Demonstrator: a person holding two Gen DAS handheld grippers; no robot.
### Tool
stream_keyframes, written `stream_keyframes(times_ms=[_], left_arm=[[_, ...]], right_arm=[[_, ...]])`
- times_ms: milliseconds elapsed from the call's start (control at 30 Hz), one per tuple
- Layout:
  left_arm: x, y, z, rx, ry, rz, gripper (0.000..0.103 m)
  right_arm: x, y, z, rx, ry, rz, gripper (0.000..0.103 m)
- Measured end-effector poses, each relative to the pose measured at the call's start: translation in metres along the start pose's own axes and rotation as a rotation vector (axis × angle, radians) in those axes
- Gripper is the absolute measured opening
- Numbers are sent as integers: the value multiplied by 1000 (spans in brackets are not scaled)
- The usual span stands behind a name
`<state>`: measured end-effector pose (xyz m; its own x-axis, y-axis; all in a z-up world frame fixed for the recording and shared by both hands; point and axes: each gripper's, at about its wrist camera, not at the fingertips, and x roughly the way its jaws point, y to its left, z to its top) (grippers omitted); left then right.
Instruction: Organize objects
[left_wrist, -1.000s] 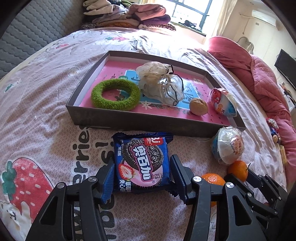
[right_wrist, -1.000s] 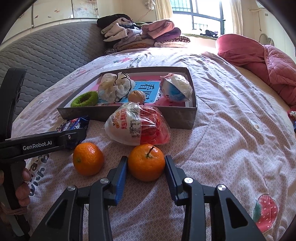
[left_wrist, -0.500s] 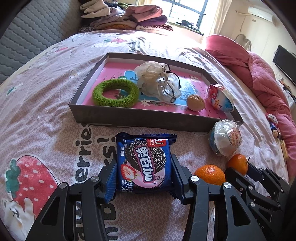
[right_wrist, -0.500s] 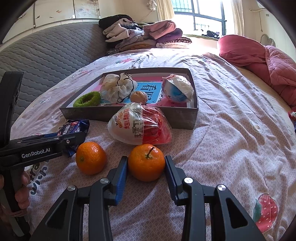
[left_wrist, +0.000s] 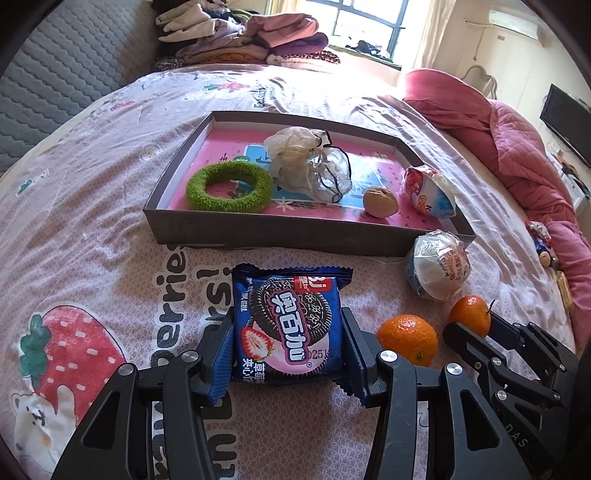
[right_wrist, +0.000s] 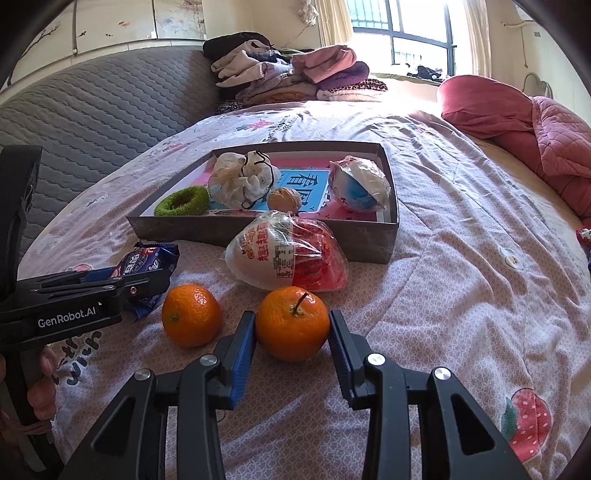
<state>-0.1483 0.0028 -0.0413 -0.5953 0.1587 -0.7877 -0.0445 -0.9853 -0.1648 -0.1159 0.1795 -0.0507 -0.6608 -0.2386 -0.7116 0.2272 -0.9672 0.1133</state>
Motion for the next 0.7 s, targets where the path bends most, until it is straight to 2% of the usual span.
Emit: stream_keyframes(times_ms=[700], left_arm=[[-29, -3, -1, 16, -33, 11, 53]], right_arm=[[-17, 8, 4, -35, -57, 35, 39]])
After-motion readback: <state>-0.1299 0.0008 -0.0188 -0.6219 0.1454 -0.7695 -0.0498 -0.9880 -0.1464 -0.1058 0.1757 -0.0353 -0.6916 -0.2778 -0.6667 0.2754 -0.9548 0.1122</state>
